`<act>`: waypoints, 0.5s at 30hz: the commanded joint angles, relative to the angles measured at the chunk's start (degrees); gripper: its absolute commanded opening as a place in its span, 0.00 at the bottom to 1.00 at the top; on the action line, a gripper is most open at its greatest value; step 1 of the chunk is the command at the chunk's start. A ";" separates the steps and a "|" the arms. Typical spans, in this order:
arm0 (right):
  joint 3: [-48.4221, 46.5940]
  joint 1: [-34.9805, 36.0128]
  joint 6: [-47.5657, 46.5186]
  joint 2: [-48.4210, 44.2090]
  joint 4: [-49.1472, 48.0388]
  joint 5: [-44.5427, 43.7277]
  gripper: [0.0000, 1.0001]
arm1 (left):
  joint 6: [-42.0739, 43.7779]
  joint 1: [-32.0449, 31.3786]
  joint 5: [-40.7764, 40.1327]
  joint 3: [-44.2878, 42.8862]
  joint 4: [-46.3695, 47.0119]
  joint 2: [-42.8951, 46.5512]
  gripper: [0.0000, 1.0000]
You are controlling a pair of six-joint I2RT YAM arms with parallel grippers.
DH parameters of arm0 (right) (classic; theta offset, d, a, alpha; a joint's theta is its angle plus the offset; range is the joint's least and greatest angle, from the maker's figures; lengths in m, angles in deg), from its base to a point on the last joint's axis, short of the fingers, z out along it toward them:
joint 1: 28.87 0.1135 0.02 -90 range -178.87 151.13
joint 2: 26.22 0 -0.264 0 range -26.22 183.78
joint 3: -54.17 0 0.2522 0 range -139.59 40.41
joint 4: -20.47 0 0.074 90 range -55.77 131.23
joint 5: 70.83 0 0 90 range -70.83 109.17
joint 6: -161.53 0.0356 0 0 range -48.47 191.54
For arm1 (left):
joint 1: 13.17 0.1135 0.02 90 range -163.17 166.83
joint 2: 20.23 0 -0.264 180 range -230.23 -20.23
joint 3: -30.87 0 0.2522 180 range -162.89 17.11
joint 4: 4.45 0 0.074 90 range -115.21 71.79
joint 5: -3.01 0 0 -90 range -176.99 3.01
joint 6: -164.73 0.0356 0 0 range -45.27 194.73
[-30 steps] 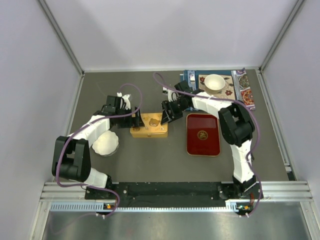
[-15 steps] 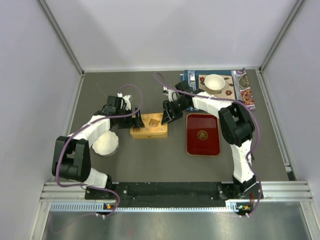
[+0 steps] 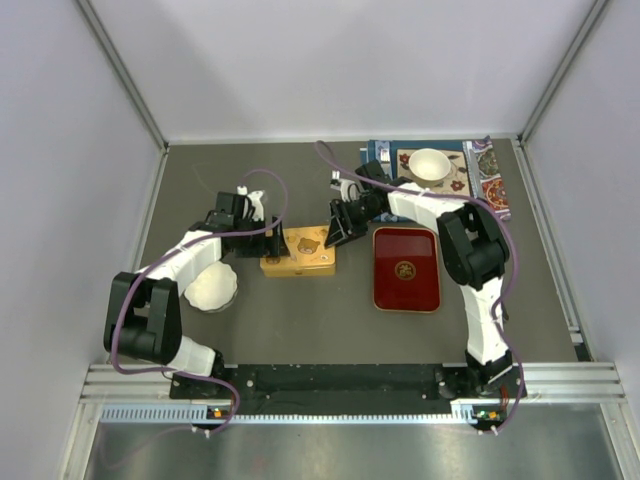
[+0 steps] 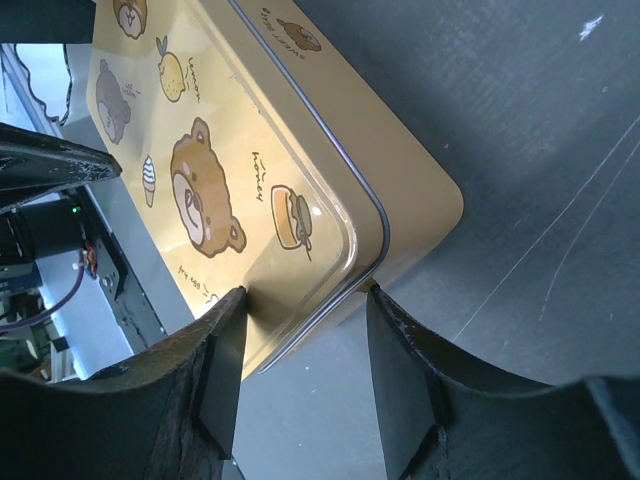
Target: Pack the cookies
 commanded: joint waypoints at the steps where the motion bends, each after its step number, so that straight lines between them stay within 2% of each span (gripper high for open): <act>1: 2.10 -0.13 -1.54 3.47 -1.15 -2.21 0.17 | 0.12 -2.03 3.76 -2.45 3.07 2.29 0.92; 5: 2.37 -1.02 -0.93 3.56 -1.24 -2.20 0.06 | 0.12 -2.64 4.20 -2.54 3.07 2.55 0.92; 15: 4.30 -2.68 0.13 3.56 -1.51 -0.89 0.00 | -0.32 -2.73 7.80 -1.05 5.61 2.03 0.93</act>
